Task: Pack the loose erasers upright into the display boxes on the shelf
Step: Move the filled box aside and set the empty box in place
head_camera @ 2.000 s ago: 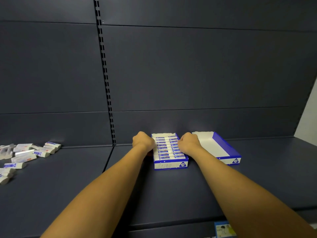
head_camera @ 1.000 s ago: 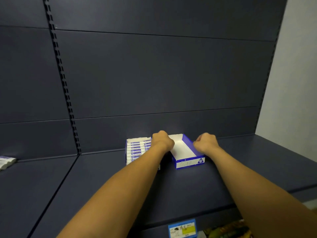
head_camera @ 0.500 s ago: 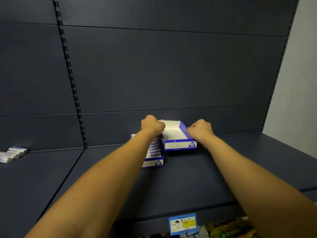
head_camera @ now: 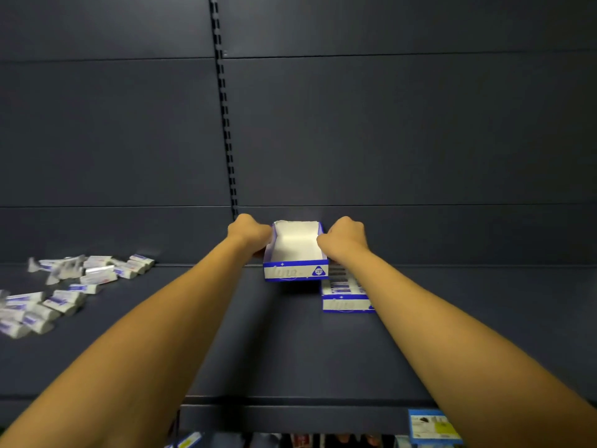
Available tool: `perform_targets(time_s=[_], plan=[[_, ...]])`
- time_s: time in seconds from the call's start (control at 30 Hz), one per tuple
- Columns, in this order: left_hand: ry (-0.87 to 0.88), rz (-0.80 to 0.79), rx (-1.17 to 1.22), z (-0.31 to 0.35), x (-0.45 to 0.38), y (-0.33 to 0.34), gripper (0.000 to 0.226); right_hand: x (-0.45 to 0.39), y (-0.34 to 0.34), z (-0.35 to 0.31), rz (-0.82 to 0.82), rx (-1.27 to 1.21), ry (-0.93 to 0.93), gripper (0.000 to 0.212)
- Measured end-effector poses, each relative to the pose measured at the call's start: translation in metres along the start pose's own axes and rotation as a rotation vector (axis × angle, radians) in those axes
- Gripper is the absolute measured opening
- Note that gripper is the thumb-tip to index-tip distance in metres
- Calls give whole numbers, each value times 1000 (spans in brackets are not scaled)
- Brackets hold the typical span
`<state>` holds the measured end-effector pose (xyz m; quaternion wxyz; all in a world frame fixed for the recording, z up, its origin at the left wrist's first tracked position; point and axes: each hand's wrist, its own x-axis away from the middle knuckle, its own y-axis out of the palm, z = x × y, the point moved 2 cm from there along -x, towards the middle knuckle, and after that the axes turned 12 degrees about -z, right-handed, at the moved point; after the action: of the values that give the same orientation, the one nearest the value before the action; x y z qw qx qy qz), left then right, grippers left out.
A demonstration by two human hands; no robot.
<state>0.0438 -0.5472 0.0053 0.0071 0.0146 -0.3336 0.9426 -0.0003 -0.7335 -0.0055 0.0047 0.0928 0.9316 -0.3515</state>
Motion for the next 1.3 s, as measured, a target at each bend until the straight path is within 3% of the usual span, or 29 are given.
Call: perform_targets(time_s=[0.1,0.23,0.37,0.53,0.8,1.1,1.3], plan=[[-35,-11,-3,-24,-5,-10,17,0,20,-12,-13,30,26,23],[-72,-47,9,-52,-10,-7,15,7,47,-11,-51,63,85,11],[-72,-97,45,-67,-17,2,17,12,56,-4,-45,83,122,12],[-78,-173,-8,-68,-22,19,24,13,54,-3,4,175,152,18],[-41,-299,103,-46,-22,55,27,14,25,26,65,323,215,37],[15,-341,166,-33,-19,82,24,17,0,42,18,427,247,40],[84,-278,13,-34,-19,61,25,20,-1,33,67,454,212,21]])
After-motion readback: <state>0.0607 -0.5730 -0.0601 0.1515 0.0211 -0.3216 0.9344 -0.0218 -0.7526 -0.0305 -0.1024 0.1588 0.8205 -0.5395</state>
